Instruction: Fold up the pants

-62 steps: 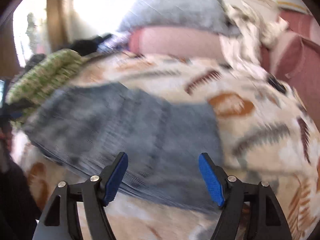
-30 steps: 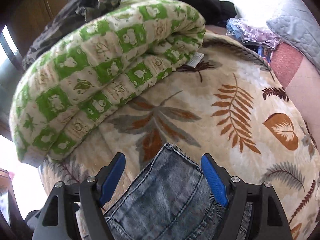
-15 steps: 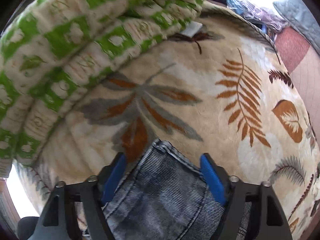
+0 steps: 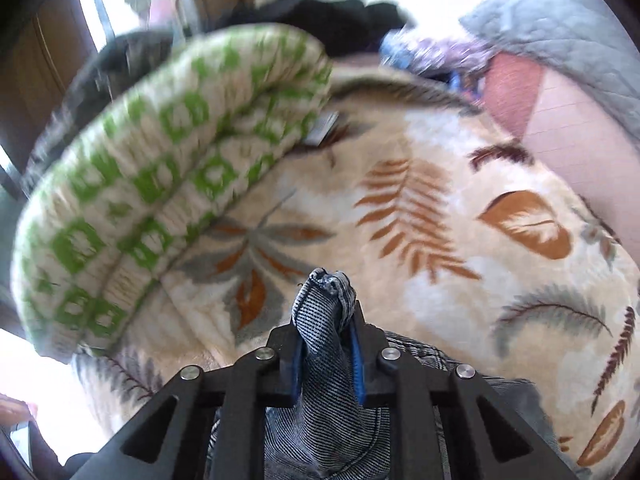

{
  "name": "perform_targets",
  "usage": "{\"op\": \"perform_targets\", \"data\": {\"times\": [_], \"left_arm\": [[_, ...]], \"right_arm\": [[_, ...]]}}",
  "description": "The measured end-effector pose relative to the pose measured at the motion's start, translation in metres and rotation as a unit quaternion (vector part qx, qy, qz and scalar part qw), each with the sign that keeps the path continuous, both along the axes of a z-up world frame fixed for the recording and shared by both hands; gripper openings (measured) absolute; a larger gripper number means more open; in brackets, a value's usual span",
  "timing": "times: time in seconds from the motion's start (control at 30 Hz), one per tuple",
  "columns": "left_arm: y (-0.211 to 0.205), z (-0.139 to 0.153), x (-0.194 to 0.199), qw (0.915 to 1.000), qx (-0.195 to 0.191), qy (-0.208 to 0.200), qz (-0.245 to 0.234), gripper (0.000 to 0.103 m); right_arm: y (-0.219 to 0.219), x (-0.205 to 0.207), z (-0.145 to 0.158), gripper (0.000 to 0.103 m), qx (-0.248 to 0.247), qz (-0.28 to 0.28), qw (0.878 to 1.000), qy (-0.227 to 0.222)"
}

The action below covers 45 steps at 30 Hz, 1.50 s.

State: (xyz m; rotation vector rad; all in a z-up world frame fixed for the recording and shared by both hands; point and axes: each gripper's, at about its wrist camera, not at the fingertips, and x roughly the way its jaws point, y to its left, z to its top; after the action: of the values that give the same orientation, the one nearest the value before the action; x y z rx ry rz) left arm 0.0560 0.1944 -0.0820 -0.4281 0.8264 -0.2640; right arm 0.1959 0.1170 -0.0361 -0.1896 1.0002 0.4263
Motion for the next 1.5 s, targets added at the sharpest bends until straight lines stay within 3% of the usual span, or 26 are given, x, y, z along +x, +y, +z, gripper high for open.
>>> {"op": "perform_targets", "data": {"times": [0.2,0.3,0.4,0.53,0.57,0.67,0.77,0.83,0.93,0.97,1.03,1.07,1.1,1.2,1.27,1.4,1.5], "left_arm": [[-0.040,0.040,-0.007,0.9954,0.010,-0.084,-0.045,0.020],[-0.065,0.056,-0.009,0.9895,-0.037,-0.103,-0.095,0.020],[-0.107,0.070,-0.015,0.9814,-0.048,-0.110,-0.150,0.020],[-0.186,0.069,-0.028,0.9659,-0.033,-0.085,-0.242,0.019],[-0.205,0.064,-0.029,0.9626,-0.024,-0.075,-0.260,0.019],[-0.254,0.044,-0.034,0.9530,-0.003,-0.049,-0.299,0.018],[-0.287,0.020,-0.036,0.9458,0.013,-0.020,-0.324,0.015],[-0.303,0.012,-0.048,0.9405,0.029,-0.011,-0.338,0.010],[-0.317,-0.002,-0.058,0.9323,0.052,0.002,-0.358,0.005],[-0.318,-0.006,-0.060,0.9310,0.055,0.008,-0.361,0.005],[-0.313,-0.002,-0.073,0.9274,0.058,0.004,-0.370,0.005],[-0.311,0.004,-0.080,0.9259,0.059,-0.006,-0.373,0.005],[-0.303,0.016,-0.091,0.9243,0.066,-0.029,-0.375,0.005],[-0.272,0.051,-0.112,0.9250,0.082,-0.092,-0.360,0.005],[-0.245,0.072,-0.116,0.9306,0.095,-0.126,-0.330,0.005],[-0.201,0.086,-0.086,0.9498,0.118,-0.127,-0.261,0.005],[-0.174,0.075,-0.055,0.9626,0.129,-0.082,-0.224,0.007]], "right_arm": [[-0.084,-0.023,0.050,0.020,0.074,-0.057,0.995,-0.047],[-0.136,-0.035,0.065,0.020,0.106,-0.093,0.988,-0.061],[-0.200,-0.051,0.072,0.019,0.145,-0.127,0.979,-0.067],[-0.277,-0.075,0.073,0.019,0.184,-0.164,0.966,-0.083],[-0.298,-0.083,0.073,0.008,0.199,-0.172,0.960,-0.092],[-0.354,-0.098,0.067,0.005,0.245,-0.199,0.945,-0.090],[-0.386,-0.113,0.047,0.005,0.211,-0.218,0.948,-0.091],[-0.403,-0.120,0.027,0.007,0.228,-0.214,0.948,-0.065],[-0.420,-0.125,-0.010,0.009,0.278,-0.224,0.934,-0.013],[-0.425,-0.126,-0.021,0.011,0.303,-0.222,0.927,-0.001],[-0.430,-0.128,-0.038,0.030,0.348,-0.222,0.911,0.019],[-0.429,-0.126,-0.043,0.057,0.362,-0.225,0.904,0.032],[-0.427,-0.124,-0.046,0.072,0.375,-0.227,0.898,0.042],[-0.413,-0.124,-0.043,0.072,0.396,-0.193,0.897,0.045],[-0.403,-0.127,-0.046,0.072,0.393,-0.186,0.899,0.056],[-0.395,-0.138,-0.060,0.072,0.362,-0.196,0.907,0.086],[-0.395,-0.143,-0.066,0.072,0.351,-0.200,0.910,0.095]]}}
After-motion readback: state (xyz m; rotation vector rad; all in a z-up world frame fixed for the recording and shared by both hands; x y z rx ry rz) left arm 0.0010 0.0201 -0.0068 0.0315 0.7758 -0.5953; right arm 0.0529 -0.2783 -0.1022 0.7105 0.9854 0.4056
